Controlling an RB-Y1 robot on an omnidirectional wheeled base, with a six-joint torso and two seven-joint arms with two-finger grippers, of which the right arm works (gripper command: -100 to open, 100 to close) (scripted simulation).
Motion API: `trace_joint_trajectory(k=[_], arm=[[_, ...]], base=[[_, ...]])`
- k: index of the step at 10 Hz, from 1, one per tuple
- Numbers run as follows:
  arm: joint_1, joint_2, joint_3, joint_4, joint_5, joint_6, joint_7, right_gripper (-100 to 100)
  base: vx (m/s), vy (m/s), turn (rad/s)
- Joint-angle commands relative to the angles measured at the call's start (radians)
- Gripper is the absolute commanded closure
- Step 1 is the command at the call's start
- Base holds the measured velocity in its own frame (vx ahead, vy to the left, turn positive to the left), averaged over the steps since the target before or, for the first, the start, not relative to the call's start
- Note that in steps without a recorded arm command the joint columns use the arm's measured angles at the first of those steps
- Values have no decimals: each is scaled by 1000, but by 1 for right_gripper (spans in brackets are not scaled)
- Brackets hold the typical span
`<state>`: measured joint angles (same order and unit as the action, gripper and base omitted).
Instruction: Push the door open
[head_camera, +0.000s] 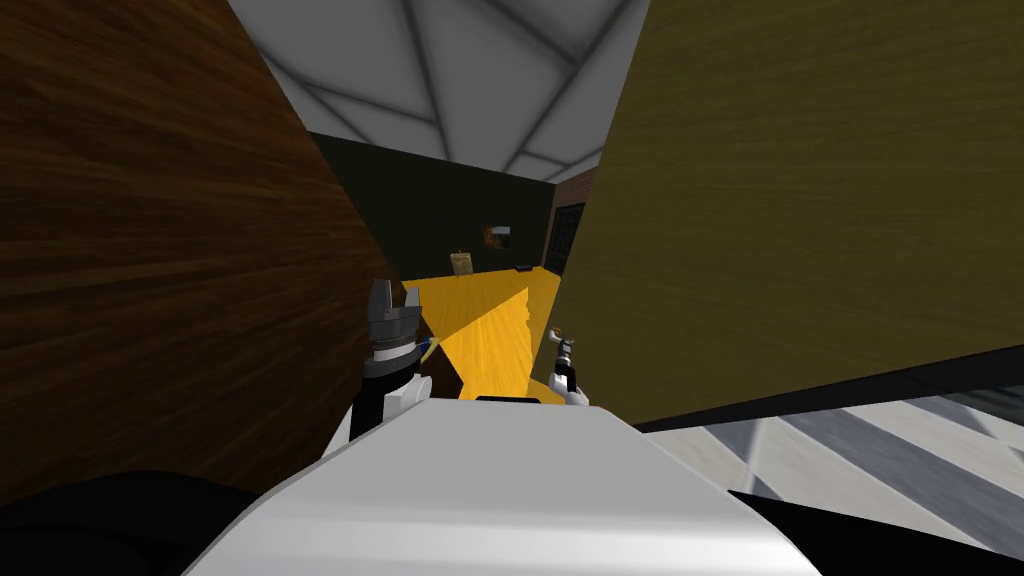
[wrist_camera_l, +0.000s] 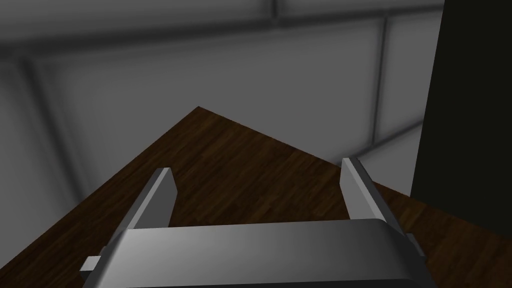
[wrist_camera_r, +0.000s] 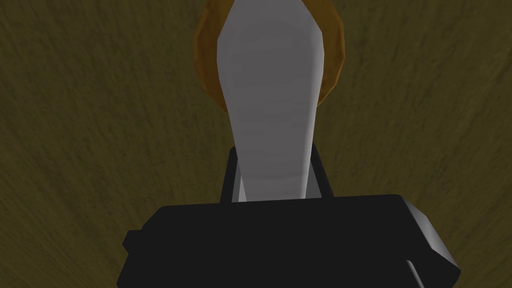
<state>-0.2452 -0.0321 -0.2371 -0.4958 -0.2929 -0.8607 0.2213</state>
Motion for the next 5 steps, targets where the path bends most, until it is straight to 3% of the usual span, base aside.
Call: trace_joint_trajectory(k=[1, 2, 3, 5], arm=[[-18, 16, -13, 13, -9, -15, 15, 100], [4, 10, -11, -11, -6, 3, 13, 100], [3, -6, -29, -14, -20, -1, 23, 100], [3, -13, -41, -14, -30, -4, 29, 100]], base=[[207, 21, -84], [86, 1, -36], [134, 6, -24], [150, 11, -33]])
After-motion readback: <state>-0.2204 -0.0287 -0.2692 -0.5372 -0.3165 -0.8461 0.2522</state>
